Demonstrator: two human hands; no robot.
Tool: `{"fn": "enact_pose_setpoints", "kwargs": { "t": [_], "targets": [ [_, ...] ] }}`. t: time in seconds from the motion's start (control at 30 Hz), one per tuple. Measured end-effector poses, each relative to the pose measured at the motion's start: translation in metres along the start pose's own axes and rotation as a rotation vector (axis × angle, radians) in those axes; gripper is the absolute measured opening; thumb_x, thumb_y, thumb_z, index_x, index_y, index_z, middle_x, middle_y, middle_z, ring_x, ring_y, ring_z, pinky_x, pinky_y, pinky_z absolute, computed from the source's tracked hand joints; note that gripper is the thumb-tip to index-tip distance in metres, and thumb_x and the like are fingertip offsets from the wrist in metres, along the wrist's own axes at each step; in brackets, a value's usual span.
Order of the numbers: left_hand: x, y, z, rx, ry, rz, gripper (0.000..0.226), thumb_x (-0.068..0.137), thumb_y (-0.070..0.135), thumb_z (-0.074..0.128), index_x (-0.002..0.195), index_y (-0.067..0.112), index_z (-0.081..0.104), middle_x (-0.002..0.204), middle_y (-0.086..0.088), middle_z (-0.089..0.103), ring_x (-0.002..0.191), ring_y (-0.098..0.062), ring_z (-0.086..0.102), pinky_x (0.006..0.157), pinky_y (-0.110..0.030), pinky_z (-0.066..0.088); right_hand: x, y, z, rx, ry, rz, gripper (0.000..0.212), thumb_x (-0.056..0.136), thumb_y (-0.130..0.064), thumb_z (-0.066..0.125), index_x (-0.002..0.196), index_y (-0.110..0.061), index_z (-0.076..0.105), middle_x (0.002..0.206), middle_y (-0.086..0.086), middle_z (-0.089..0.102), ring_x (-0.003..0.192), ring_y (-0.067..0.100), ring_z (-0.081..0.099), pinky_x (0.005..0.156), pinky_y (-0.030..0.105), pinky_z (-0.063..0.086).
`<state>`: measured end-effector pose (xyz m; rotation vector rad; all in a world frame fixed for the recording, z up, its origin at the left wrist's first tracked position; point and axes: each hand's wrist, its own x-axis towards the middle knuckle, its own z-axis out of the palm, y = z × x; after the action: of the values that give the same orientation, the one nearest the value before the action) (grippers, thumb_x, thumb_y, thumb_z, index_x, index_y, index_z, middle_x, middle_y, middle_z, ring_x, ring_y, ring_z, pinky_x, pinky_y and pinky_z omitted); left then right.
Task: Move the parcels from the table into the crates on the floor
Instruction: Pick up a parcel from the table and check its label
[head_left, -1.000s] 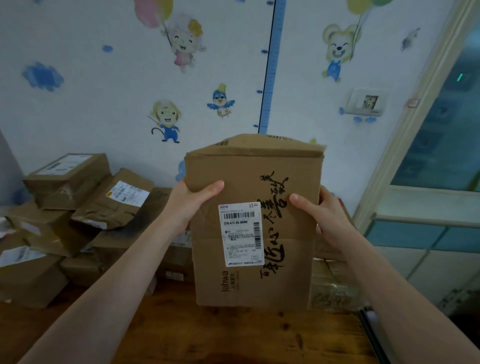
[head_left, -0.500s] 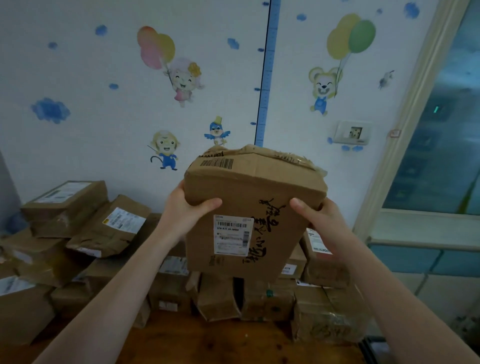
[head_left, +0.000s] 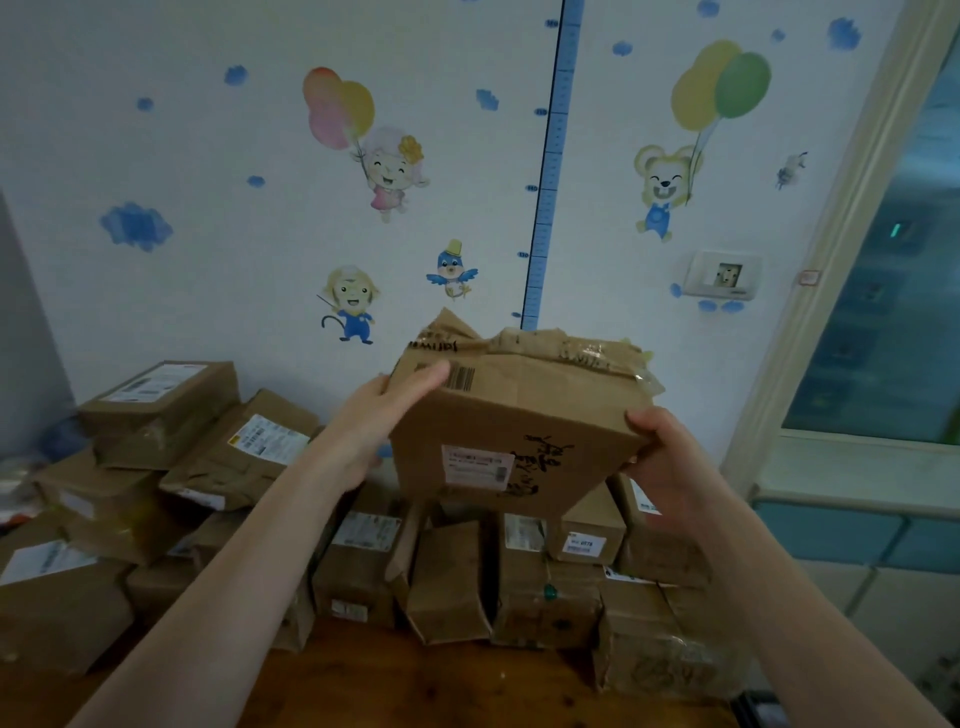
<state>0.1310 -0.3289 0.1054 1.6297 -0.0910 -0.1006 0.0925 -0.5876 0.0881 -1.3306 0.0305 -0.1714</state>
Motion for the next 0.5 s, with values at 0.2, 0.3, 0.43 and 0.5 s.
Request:
{"fn": "enact_pose_setpoints", "kwargs": {
  "t": [0.2,0.3,0.43,0.5],
  "targets": [
    [-0.002,-0.015,0.000,-0.056,-0.018,0.051,0.038,0.078,0.035,0.071,0.108,0.015,0.061,0.103,-0.008,0.069,0.099,-0.024,0.065,0.090,-0.051,0.052,0.000,-0.003,0.000,-0.327,-0.007,0.163,0.070,0.063,-0.052,0.072,0.121,-0.018,0.051,0.114,0.003,0.059,0.107,0.022,0.057,0.095,0.049,0.045],
    [-0.005,-0.019,0.006,0.026,0.008,0.054,0.076,0.052,0.056,0.077,0.115,0.018,0.057,0.106,-0.003,0.068,0.098,-0.021,0.064,0.089,-0.047,0.053,0.000,-0.001,0.004,-0.285,0.057,0.108,0.050,0.070,-0.037,0.073,0.110,-0.016,0.053,0.108,0.003,0.061,0.097,0.019,0.060,0.074,0.036,0.054],
    [-0.002,-0.029,0.011,0.030,0.135,0.128,0.061,0.062,0.033,0.085,0.113,0.014,0.058,0.103,-0.001,0.066,0.099,-0.020,0.063,0.091,-0.040,0.052,-0.003,0.011,0.009,-0.304,0.151,0.056,0.027,0.076,-0.020,0.076,0.093,-0.023,0.055,0.098,0.002,0.063,0.089,0.019,0.061,0.084,0.044,0.054],
    [-0.001,-0.032,0.012,0.041,0.170,0.177,0.050,0.066,0.024,0.084,0.108,0.014,0.058,0.100,-0.001,0.066,0.097,-0.019,0.063,0.088,-0.036,0.052,-0.003,0.013,0.011,-0.308,0.178,0.031,0.026,0.075,-0.019,0.077,0.092,-0.024,0.057,0.096,0.001,0.064,0.088,0.019,0.062,0.081,0.044,0.054]
  ]
}}
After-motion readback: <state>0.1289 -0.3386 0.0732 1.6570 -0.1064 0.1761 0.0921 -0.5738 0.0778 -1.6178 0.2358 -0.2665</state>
